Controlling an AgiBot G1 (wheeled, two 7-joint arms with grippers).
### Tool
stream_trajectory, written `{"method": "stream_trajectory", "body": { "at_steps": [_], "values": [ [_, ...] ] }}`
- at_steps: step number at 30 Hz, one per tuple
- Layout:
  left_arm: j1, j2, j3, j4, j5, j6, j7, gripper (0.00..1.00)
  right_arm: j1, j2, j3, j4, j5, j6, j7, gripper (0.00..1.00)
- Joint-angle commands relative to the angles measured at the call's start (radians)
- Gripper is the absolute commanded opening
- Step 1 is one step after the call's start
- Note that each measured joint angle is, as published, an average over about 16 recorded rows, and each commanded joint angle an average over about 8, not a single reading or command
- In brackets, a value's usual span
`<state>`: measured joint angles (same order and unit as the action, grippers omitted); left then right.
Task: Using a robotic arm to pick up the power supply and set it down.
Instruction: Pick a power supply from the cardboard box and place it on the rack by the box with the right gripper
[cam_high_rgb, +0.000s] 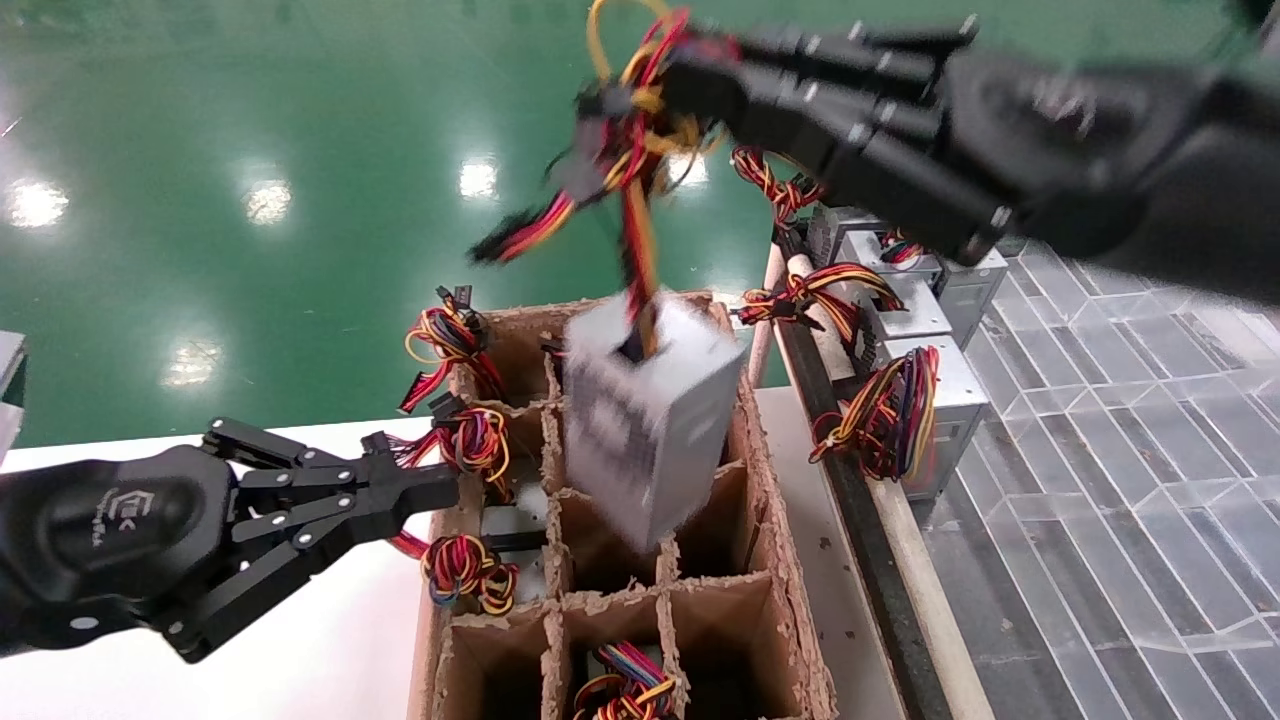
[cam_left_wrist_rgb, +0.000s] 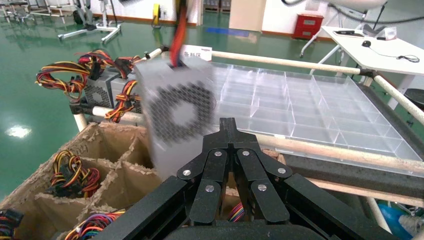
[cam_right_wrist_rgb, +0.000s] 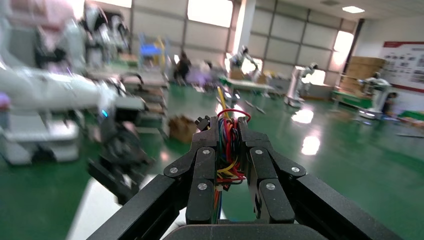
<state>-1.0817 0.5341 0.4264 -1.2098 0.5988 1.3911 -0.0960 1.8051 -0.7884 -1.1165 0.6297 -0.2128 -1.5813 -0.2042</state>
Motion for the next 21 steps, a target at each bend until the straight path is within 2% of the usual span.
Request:
{"method": "stream_trajectory", "body": {
  "at_steps": [1,12,21],
  "values": [
    [0.000,0.000,0.000,0.000,0.000,0.000,0.000,0.00,0.048,0.009,-0.005,-0.018,-0.031,0.001,-0.004,0.00],
    [0.000,0.000,0.000,0.000,0.000,0.000,0.000,0.00,0.295,0.037,-0.043,-0.218,-0.186,0.025,-0.031,0.00],
    [0.000,0.000,0.000,0.000,0.000,0.000,0.000,0.00,0.442,0.046,-0.083,-0.386,-0.297,0.045,-0.078,0.00]
  ]
}}
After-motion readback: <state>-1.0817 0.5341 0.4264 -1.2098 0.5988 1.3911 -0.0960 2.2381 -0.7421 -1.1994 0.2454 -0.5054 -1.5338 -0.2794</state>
